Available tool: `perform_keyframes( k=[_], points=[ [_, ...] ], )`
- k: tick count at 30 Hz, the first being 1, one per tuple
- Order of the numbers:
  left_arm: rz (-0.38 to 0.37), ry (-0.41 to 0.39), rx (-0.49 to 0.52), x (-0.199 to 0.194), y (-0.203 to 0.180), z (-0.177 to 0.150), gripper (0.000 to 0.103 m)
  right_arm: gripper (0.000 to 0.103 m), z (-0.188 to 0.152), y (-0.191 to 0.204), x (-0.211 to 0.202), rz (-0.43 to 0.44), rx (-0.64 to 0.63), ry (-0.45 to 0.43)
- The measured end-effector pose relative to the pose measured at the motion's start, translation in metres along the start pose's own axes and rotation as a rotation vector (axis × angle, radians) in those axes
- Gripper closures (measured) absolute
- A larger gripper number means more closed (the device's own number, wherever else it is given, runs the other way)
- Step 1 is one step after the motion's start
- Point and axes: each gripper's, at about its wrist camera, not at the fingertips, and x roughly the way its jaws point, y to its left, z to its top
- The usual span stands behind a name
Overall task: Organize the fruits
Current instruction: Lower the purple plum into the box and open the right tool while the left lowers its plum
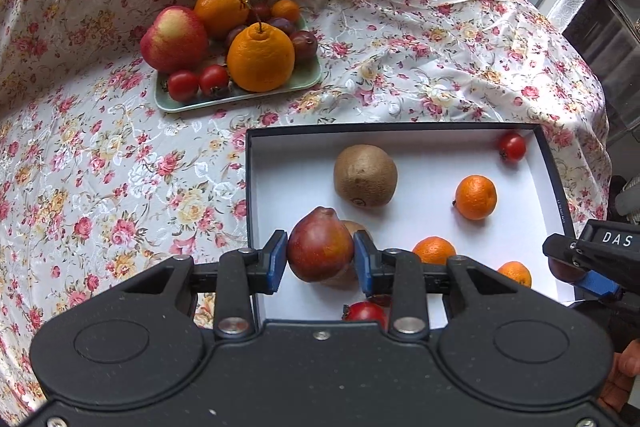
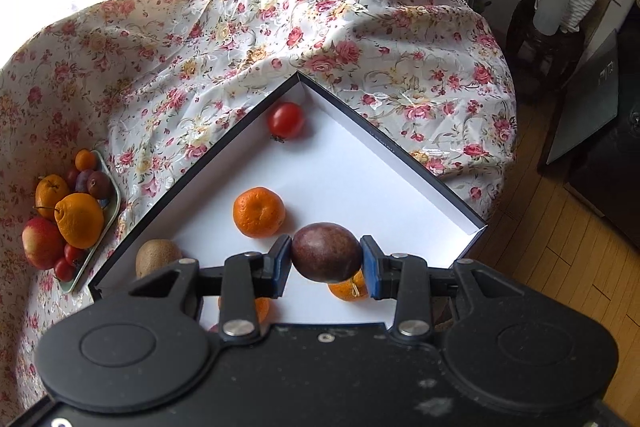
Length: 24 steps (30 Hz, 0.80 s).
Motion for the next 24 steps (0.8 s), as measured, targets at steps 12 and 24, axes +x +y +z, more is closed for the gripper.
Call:
perform_keyframes(
  k=[12,24],
  points=[
    [-0.046,-0.028,0.014,0.011,-0.034,0.002,0.058,0.064,0.006,-0.019,-0.002,0.045,0.001,-0.033],
    [0.022,-0.083,0.022,0.002,-0.039,-0.016,0.054,0.063,0.002,-0.015,-0.006,0.056,-0.137,-0.029]
  ],
)
